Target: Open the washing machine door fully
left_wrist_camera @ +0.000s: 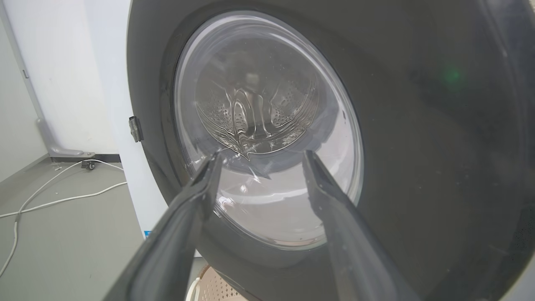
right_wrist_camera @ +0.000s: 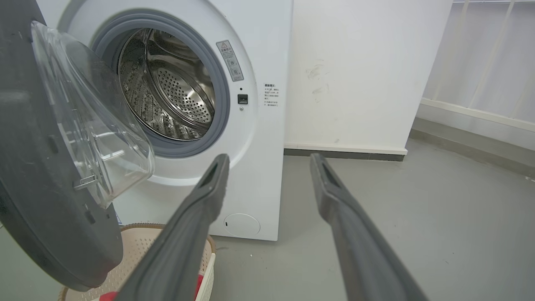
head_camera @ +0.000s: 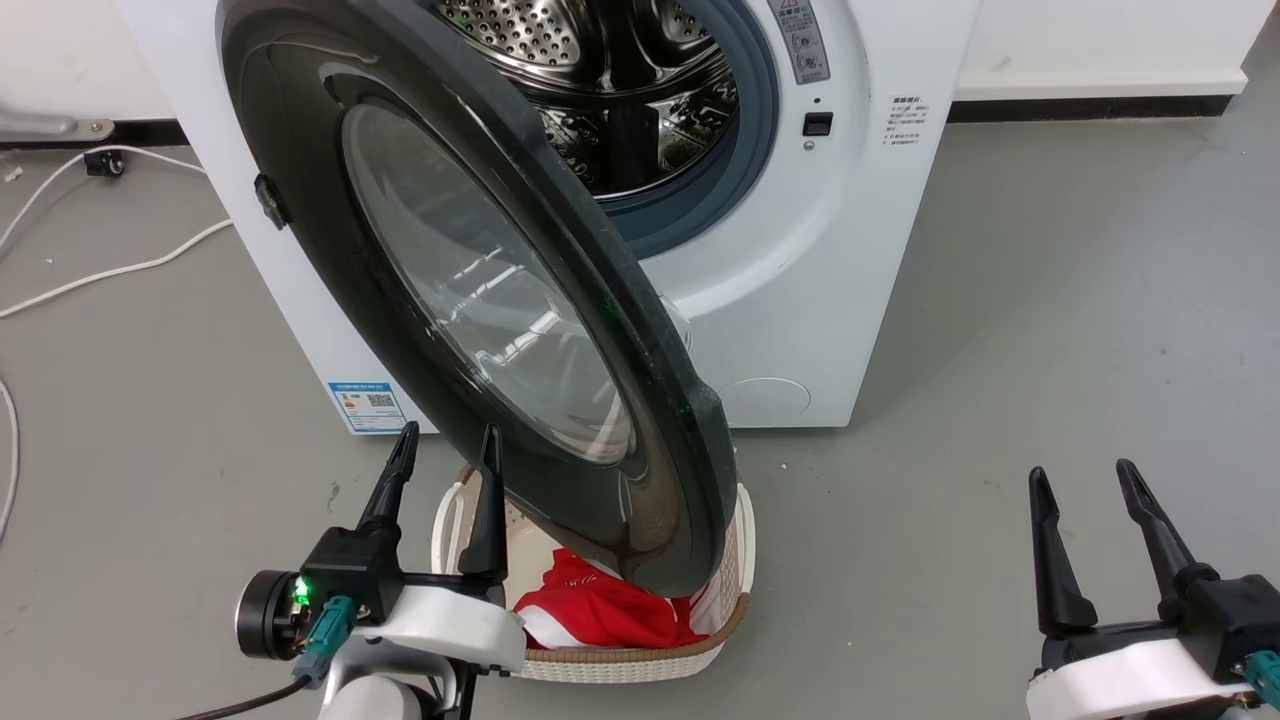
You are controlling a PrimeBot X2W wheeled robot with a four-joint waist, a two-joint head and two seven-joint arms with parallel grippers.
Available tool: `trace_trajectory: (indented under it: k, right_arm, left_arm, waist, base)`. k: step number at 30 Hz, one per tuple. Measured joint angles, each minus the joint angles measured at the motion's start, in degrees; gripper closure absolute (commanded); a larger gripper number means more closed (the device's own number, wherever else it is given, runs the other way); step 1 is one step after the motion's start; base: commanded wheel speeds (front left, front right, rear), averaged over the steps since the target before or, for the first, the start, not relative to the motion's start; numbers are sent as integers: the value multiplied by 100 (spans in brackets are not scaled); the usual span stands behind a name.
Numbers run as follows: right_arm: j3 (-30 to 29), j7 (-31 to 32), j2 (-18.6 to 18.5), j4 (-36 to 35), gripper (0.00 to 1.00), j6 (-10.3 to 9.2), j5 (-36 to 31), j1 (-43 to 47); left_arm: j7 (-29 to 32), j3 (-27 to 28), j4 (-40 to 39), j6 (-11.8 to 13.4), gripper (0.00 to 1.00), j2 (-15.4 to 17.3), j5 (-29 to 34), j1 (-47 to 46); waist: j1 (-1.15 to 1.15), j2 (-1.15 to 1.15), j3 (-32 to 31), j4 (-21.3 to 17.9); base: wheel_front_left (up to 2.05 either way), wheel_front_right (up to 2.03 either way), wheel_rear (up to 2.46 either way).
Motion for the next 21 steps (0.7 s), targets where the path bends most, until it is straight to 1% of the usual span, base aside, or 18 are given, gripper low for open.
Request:
trace_trajectory:
  k: [7,8,10,11,21]
  right_arm:
    - [-8,-7,0,24,0,0,7,-12]
    - [-10,-7,0,24,0,0,8,-12]
    - [-9,-8,0,24,0,0,9,-13]
    - [-12,-8,0,24,0,0,11,-13]
    - [-11,-8,1,32,0,0,35,-13]
  left_arm:
    - [0,5,35,-2,0,0,48,-4]
    - [0,2,41,-2,22,0,51,-4]
    - [0,1,43,-8,87,0,62,-5]
    - [0,-2,43,-9,100,0,86,-8]
    - [0,7,15,-21,100,1,221,-39]
  waist:
    - [0,0,17,1]
    - [0,0,17,1]
    - [0,0,17,0]
    - [0,0,18,0]
    - [0,0,27,-7]
  base:
    - [0,0,0]
    - [0,0,0]
    - [0,0,0]
    - [0,0,0]
    - [0,0,0]
